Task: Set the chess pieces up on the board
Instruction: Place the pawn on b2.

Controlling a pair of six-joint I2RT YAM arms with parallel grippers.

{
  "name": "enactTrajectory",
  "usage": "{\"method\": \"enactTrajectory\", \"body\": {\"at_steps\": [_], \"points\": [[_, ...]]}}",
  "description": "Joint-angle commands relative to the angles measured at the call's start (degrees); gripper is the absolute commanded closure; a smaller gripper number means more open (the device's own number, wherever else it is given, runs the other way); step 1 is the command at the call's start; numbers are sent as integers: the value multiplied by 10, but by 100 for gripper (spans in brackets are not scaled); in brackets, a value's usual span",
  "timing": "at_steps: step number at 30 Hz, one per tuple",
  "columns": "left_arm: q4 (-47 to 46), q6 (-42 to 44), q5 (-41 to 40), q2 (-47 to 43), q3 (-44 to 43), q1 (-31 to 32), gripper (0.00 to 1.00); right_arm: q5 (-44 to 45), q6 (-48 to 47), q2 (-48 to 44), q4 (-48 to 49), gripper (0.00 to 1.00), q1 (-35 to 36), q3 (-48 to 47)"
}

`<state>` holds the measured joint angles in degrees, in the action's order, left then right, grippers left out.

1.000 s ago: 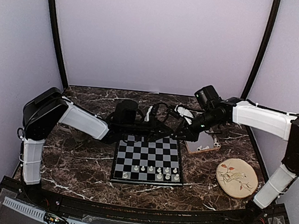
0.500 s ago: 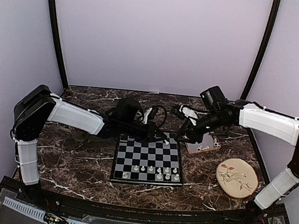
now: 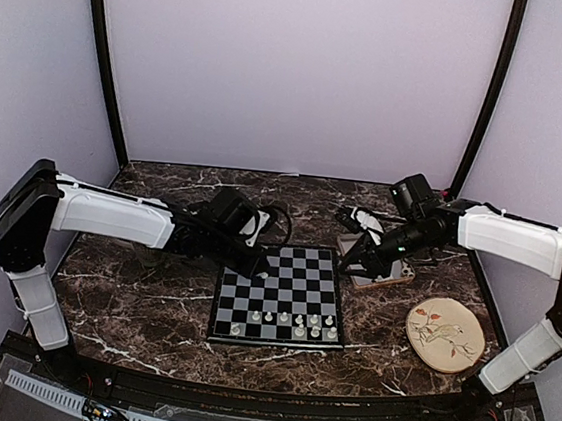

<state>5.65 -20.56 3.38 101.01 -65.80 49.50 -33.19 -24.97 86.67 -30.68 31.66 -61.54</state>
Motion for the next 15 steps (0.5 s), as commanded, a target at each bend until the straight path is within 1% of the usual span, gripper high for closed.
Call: {"method": "enactTrajectory", "body": {"at_steps": [1, 8, 11, 15], "points": [[68, 32, -79, -39, 42, 17, 94, -9, 3, 0, 23, 66, -4, 10], [75, 0, -81, -120, 125, 24, 93, -6, 3, -2, 27, 66, -8, 17], [56, 7, -59, -148, 158, 33, 93, -8, 3, 3, 28, 66, -8, 15], [35, 27, -40, -153, 180, 47, 91, -10, 4, 10, 27, 66, -9, 11]]}}
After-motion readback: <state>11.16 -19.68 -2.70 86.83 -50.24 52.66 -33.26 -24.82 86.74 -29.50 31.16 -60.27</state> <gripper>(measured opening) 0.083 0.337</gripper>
